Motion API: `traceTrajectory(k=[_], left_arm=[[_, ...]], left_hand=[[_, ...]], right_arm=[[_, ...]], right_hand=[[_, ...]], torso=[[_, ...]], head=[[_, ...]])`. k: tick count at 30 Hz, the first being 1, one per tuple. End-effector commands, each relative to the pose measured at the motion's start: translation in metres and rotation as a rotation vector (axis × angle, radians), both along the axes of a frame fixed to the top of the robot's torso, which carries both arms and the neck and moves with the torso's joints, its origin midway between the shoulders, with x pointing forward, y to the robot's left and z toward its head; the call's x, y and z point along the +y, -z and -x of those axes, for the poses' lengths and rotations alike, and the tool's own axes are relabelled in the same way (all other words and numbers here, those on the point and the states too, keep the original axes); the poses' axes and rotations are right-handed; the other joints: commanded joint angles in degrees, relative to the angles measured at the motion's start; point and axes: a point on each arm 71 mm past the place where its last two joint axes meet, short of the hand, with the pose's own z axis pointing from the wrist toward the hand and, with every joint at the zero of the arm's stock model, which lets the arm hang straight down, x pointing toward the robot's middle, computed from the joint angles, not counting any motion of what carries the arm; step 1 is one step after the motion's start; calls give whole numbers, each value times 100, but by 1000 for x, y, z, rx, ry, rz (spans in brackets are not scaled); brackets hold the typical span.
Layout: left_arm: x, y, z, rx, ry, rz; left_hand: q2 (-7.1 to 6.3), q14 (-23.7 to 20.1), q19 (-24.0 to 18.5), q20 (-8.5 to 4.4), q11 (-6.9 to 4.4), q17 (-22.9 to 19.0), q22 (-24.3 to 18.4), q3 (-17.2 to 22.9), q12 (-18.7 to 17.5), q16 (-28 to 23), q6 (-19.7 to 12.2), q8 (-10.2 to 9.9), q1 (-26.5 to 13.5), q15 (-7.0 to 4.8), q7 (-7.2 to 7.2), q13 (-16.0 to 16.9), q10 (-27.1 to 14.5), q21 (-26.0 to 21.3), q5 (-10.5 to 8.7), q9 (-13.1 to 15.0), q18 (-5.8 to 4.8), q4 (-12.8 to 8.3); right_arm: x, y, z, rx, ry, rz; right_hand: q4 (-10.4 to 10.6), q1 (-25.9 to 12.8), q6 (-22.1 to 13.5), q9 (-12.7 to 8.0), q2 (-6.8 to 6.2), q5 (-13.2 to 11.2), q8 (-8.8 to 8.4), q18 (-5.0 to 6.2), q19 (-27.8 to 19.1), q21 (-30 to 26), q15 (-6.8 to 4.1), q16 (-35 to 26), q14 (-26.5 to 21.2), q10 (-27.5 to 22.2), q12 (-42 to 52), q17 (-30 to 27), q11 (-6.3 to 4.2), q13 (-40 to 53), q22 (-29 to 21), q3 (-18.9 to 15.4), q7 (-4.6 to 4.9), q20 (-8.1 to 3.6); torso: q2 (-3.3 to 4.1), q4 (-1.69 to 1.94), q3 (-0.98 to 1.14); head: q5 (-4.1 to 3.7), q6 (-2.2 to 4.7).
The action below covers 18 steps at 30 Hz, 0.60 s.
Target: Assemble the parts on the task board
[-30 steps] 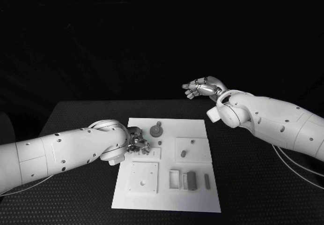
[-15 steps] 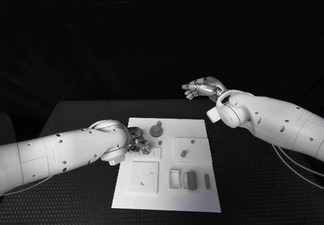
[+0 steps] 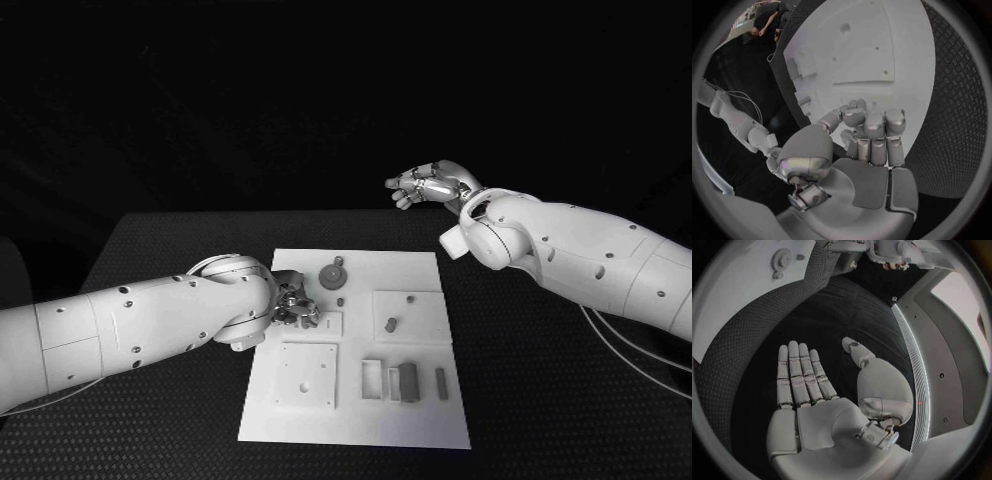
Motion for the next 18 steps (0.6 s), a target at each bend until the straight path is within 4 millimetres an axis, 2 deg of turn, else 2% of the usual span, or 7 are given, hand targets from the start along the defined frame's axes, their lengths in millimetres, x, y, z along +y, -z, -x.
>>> traceTrajectory(k=[1, 3, 18], left_arm=[[3, 3, 1, 0, 16, -30], [2, 3, 1, 3, 18, -29], [2, 4, 1, 15, 26, -38]], left_hand=[[56, 247, -11, -571, -134, -8, 83, 112, 45, 41, 472, 6, -23, -323, -417, -12, -88, 25, 49, 9, 309, -82], [32, 250, -11, -568, -147, -18, 83, 124, 67, 74, 516, 21, -44, -334, -430, -30, -72, 41, 283, 28, 313, -109], [59, 254, -7, -561, -160, -48, 77, 105, 90, 116, 565, 27, -122, -343, -444, -72, -51, 61, 368, 50, 315, -121]], right_arm=[[2, -1, 0, -13, -16, 13], [2, -1, 0, -13, -16, 13], [2, -1, 1, -13, -17, 13]], right_hand=[[25, 37, -28, -7, 23, 5, 36, 113, -16, -20, 23, -38, 17, 45, -28, -9, 4, -8, 10, 8, 169, 11], [25, 39, -28, -8, 23, 5, 36, 114, -16, -20, 23, -38, 18, 46, -29, -9, 4, -10, 10, 8, 169, 12], [24, 48, -27, -11, 24, 4, 37, 114, -19, -21, 24, -42, 19, 51, -33, -10, 5, -17, 14, 2, 170, 16]], torso=[[-3, 0, 1], [-3, 1, -1], [0, 3, 6]], head=[[9, -20], [27, -2], [20, 1]])
